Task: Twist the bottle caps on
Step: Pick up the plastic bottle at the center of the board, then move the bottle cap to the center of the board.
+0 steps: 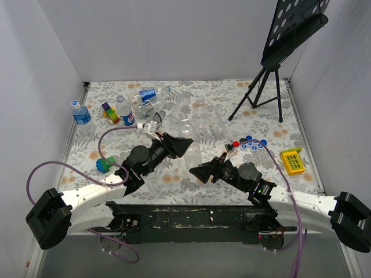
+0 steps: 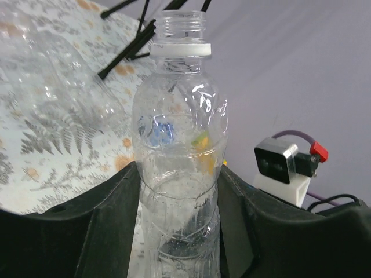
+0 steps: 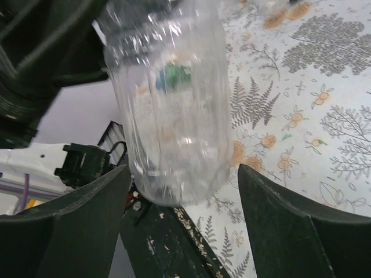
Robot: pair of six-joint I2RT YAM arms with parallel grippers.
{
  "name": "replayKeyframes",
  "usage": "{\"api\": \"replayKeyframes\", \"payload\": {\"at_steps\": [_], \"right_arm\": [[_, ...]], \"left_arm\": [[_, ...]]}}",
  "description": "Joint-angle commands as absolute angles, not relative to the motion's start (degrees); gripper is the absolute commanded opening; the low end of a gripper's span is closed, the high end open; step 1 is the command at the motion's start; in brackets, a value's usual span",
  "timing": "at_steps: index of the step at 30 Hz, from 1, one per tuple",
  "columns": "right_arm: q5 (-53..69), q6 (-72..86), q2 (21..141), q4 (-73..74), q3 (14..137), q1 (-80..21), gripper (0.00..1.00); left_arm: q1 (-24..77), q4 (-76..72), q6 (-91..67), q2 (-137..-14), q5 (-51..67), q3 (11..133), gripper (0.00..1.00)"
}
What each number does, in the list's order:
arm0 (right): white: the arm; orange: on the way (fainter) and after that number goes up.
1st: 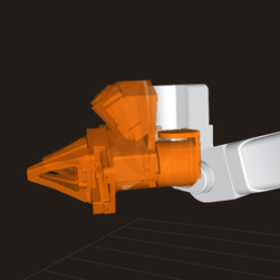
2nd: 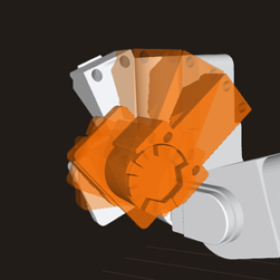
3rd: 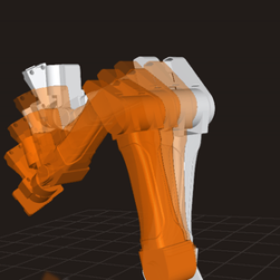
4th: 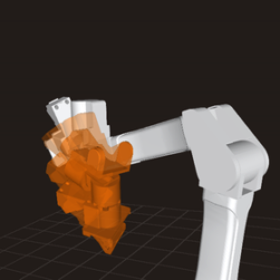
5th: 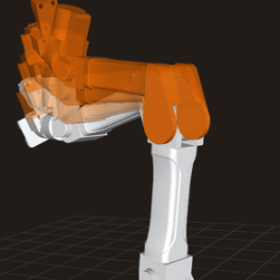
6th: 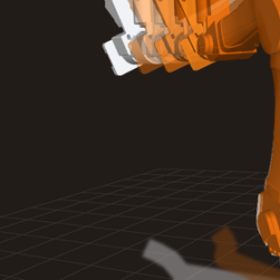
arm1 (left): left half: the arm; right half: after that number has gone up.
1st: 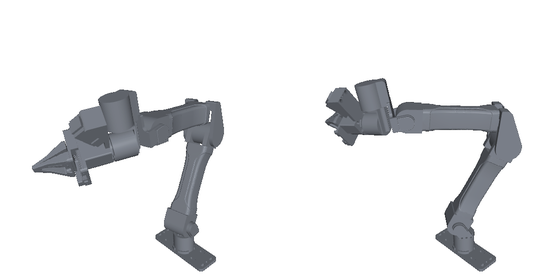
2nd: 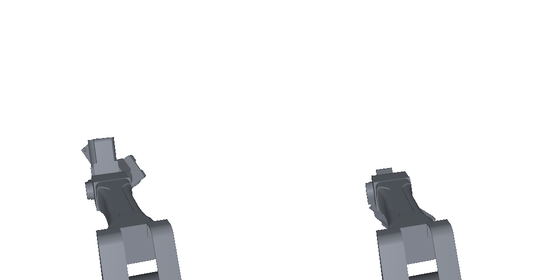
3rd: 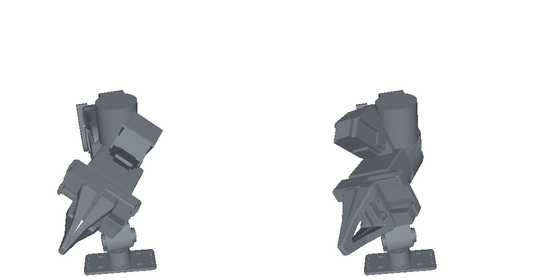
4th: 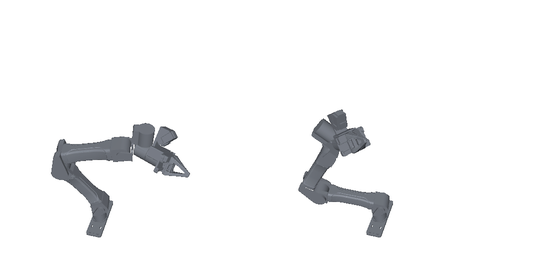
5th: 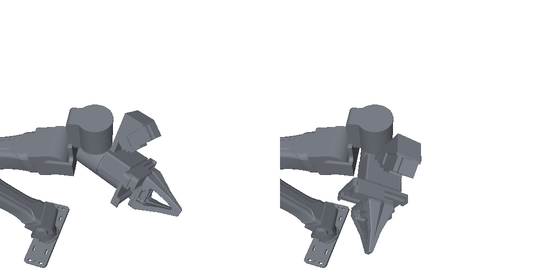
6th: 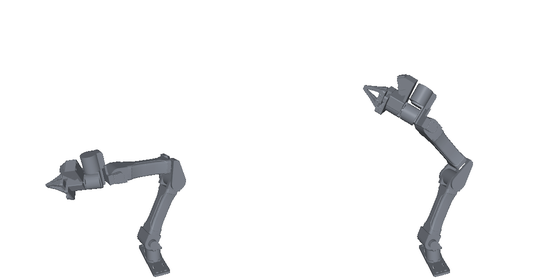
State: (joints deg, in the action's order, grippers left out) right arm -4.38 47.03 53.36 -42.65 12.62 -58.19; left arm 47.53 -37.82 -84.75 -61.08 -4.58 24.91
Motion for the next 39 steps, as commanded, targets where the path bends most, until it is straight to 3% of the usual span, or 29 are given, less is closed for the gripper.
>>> {"api": "replayKeyframes", "payload": {"at_steps": [1, 7, 12, 16, 21, 30, 39], "right_arm": [[-8.16, 44.04, 50.19, -31.68, 17.13, -58.36, 0.84], [-15.37, 42.45, 50.71, -3.47, 28.36, -55.73, 0.94], [-14.86, 29.93, 54.66, 9.21, 36.82, -54.76, 0.94], [-16.26, 24.17, 55.28, 12.04, 38.23, -53.27, 0.98], [-14.16, 24.78, 57.91, 16.95, 40.69, -41.87, 0.93], [-11.78, 22.76, 70.38, 16.96, 42.89, -22.95, 0.87], [-16.87, 24.17, 83.84, 17.4, 49.65, -17.93, 0.77]], "left_arm": [[46.76, -29.64, -70.96, -57.83, -10.36, 31.36, 0.4], [44.39, -15.31, -52.85, -55.38, -13.62, 38.49, 0.37], [43.95, -9.15, -43.34, -51.16, -7.84, 40.08, 0.36], [43.68, -6.33, -38.94, -47.29, 2.95, 38.41, 0.36], [43.68, -4.75, -35.96, -42.2, 12.29, 35.6, 0.36], [43.68, -6.59, -31.03, -34.37, 16.61, 29.8, 0.37], [43.77, -8.44, -26.28, -33.75, 18.37, 27.16, 0.4]]}}
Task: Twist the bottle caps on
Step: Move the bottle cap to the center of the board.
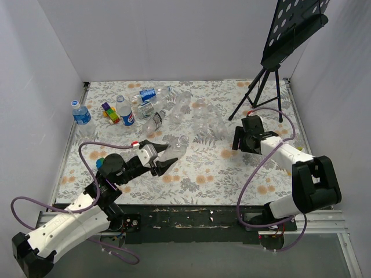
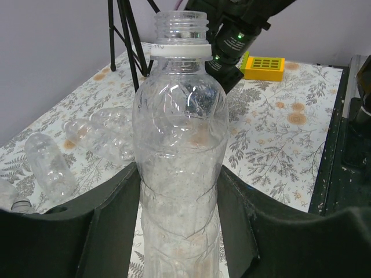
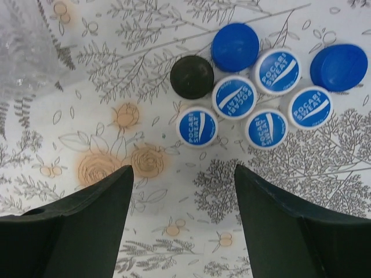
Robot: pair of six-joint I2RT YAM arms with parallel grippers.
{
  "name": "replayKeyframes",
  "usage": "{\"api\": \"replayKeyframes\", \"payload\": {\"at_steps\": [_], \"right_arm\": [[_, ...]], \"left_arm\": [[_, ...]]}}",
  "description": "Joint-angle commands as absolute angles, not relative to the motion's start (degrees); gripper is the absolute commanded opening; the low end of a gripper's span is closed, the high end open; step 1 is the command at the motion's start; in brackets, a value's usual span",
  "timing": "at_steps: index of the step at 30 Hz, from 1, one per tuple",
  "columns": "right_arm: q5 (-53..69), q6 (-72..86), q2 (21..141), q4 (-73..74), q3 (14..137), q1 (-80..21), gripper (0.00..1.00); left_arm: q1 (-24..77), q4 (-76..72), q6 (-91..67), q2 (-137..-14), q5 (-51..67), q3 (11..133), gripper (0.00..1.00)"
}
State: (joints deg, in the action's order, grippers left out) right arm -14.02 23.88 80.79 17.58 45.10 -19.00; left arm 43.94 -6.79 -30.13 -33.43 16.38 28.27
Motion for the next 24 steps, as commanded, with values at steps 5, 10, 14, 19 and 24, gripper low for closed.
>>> {"api": "replayKeyframes", "payload": {"at_steps": [5, 10, 14, 19, 24], "right_arm": [[-17.4, 24.35, 88.32, 16.61, 51.41, -16.88, 0.69], [-17.93, 24.26, 91.4, 15.91, 52.38, -16.44, 0.62], [-17.67, 23.91, 92.99, 15.56, 53.17, -16.17, 0.58], [-17.93, 23.03, 94.31, 15.38, 53.96, -16.0, 0.56], [-17.23, 22.41, 94.66, 16.17, 54.76, -15.91, 0.47]], "left_arm": [[43.68, -8.79, -26.54, -35.15, 18.11, 27.25, 0.39], [43.68, -10.02, -25.32, -35.6, 18.98, 26.55, 0.43], [43.68, -11.16, -23.47, -35.25, 19.69, 25.14, 0.43], [43.68, -11.78, -23.47, -35.42, 18.46, 24.52, 0.45], [43.68, -13.79, -22.06, -35.51, 18.72, 22.59, 0.47]]}}
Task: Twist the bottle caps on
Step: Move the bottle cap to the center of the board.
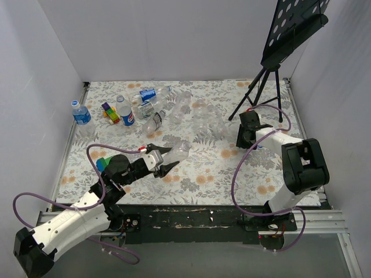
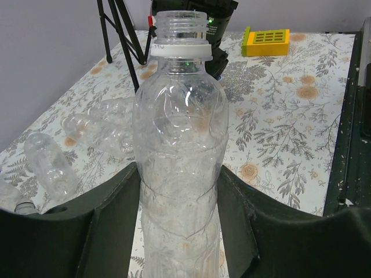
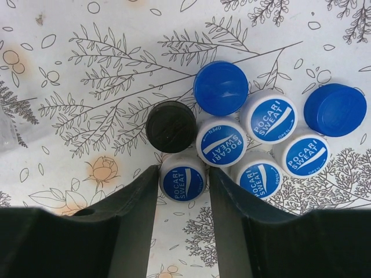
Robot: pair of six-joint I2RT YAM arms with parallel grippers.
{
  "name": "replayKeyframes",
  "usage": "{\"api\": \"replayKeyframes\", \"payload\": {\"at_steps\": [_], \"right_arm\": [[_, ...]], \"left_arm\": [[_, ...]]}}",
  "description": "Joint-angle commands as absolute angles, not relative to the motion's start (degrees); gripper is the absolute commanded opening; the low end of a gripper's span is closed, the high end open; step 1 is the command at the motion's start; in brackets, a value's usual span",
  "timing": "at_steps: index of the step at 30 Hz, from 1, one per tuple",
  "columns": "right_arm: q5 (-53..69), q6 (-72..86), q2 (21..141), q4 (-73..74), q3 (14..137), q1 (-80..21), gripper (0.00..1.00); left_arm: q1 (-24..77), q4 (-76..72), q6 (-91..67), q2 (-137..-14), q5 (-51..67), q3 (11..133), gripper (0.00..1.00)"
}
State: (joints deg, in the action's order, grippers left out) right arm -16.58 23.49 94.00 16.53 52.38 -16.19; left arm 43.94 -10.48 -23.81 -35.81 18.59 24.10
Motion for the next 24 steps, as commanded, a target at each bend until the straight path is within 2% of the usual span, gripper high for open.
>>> {"api": "replayKeyframes", "payload": {"at_steps": [1, 4, 11, 19, 24], "right_arm": [[-16.88, 22.41, 94.4, 16.26, 54.41, -15.91, 0.44], [-15.3, 21.19, 93.08, 17.05, 53.35, -15.91, 0.36], [-8.62, 16.18, 87.99, 21.44, 49.58, -19.76, 0.31], [-5.72, 14.15, 83.76, 26.19, 46.94, -38.47, 0.31], [-5.62, 14.33, 84.9, 27.59, 46.85, -47.01, 0.35]], "left_arm": [[43.68, -14.15, -22.06, -35.42, 18.63, 22.24, 0.47], [43.68, -14.59, -21.89, -35.6, 18.37, 21.71, 0.48], [43.68, -14.5, -21.18, -36.38, 21.53, 21.09, 0.52], [43.59, -13.71, -20.92, -35.6, 24.87, 21.54, 0.55], [43.59, -14.59, -21.0, -34.45, 25.84, 21.01, 0.51]]}}
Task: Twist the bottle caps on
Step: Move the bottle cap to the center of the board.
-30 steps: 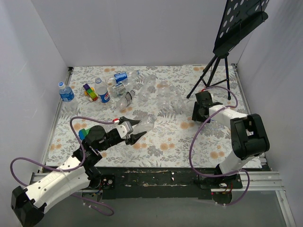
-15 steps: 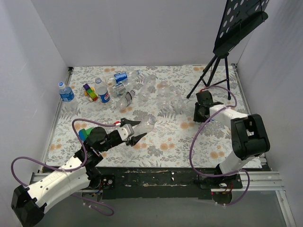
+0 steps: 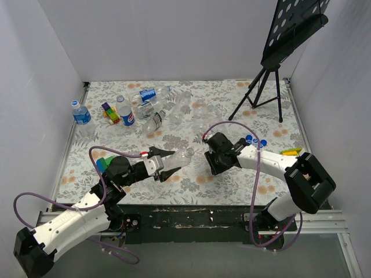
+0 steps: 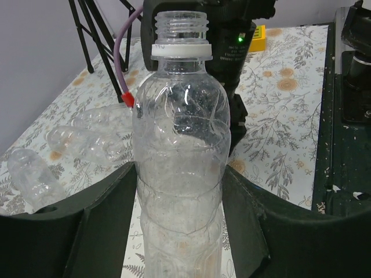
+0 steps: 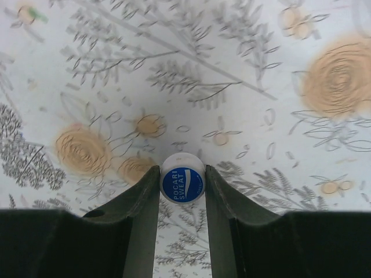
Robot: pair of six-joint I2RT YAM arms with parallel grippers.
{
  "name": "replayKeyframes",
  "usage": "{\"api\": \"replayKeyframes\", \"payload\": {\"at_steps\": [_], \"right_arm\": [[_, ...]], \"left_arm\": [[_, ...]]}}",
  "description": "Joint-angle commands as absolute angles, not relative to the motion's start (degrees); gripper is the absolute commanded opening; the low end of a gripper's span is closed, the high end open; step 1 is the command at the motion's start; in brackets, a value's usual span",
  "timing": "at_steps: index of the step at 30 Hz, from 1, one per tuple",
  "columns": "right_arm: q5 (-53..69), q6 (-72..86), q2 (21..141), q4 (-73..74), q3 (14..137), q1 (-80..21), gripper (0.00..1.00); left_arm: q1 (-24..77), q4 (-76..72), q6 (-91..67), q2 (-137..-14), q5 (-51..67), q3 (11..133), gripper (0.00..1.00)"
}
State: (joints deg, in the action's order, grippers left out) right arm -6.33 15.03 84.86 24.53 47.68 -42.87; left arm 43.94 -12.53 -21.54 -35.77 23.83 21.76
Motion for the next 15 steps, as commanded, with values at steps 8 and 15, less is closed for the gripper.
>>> {"api": "replayKeyframes", "payload": {"at_steps": [8, 15], "right_arm": [[-5.1, 15.82, 84.64, 29.44, 45.88, -51.33, 0.53], [-6.32, 15.29, 82.88, 32.78, 48.6, -51.33, 0.63]], "left_arm": [[43.59, -14.41, -20.92, -33.66, 25.05, 21.01, 0.5], [43.59, -12.83, -19.86, -33.4, 23.38, 21.53, 0.5]]}}
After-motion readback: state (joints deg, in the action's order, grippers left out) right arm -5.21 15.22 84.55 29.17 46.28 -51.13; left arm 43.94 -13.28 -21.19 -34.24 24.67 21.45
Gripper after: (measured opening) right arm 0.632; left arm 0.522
